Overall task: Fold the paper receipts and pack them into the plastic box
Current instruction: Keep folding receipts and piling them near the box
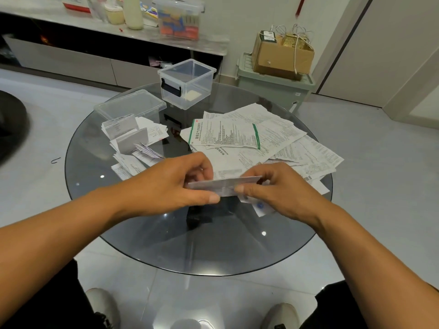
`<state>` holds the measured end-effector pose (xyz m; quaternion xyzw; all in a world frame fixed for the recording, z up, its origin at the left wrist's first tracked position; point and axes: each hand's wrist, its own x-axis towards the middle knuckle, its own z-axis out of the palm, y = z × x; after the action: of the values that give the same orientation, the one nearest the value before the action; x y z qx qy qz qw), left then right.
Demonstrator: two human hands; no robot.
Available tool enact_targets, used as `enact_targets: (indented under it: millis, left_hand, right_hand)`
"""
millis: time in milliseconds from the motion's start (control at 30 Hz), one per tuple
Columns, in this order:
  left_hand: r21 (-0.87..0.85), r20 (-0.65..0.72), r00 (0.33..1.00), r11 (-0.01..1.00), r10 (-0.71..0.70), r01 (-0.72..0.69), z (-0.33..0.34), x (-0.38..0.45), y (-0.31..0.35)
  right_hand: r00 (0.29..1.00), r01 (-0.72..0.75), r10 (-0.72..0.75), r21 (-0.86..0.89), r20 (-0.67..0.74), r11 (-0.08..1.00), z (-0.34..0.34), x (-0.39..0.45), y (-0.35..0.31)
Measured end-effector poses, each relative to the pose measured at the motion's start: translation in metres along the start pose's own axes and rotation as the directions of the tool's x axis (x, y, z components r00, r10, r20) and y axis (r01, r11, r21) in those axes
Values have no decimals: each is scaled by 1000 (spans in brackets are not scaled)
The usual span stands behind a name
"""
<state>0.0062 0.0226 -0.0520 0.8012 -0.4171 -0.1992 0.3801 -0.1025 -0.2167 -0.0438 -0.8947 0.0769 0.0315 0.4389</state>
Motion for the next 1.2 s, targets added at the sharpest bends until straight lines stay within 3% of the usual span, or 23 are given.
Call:
enact_targets:
  millis: [167, 267, 400, 500, 633, 733, 800, 867, 1033, 1200]
  left_hand:
    - [97, -87, 995, 994, -38, 46, 4, 4, -6]
    - [265, -100, 995, 963, -13, 39, 4, 6, -13]
    - [531, -68, 988, 843, 135, -79, 1, 7, -17]
    - [618, 13, 986, 774, 165, -138, -1, 8, -14]
    - [545, 65, 996, 833, 68, -93, -1, 10, -17]
    - [527, 52, 998, 848, 36, -58, -2, 10, -19]
    - [521, 44, 999, 852, 26, -45, -2, 10, -19]
    - [513, 31, 999, 858, 16, -30, -2, 10, -18]
    - [288, -18, 999, 957, -35, 39, -2, 10, -16]
    - [166, 145, 981, 981, -127, 102, -16, 5, -14]
  right_hand:
    - [998, -52, 52, -6, -27, 999, 18, 7, 4]
    - [995, -56, 44, -135, -92, 989, 28, 9, 5]
    - [992, -62, 35, -224, -122, 973, 31, 12, 3]
    - [974, -149, 82, -326, -210, 934, 29, 14, 4]
    - [954, -186, 104, -286, -280, 940, 28, 12, 2]
    - [958, -126, 110, -43, -265, 991, 27, 7, -10]
    - [967, -51, 94, 185, -235, 981, 25, 4, -19]
    - [981, 12, 44, 288, -187, 958, 25, 3, -25]
    - [994, 109, -109, 158, -13, 981, 35, 6, -16]
    - [994, 87, -86, -5, 72, 996, 43, 9, -10]
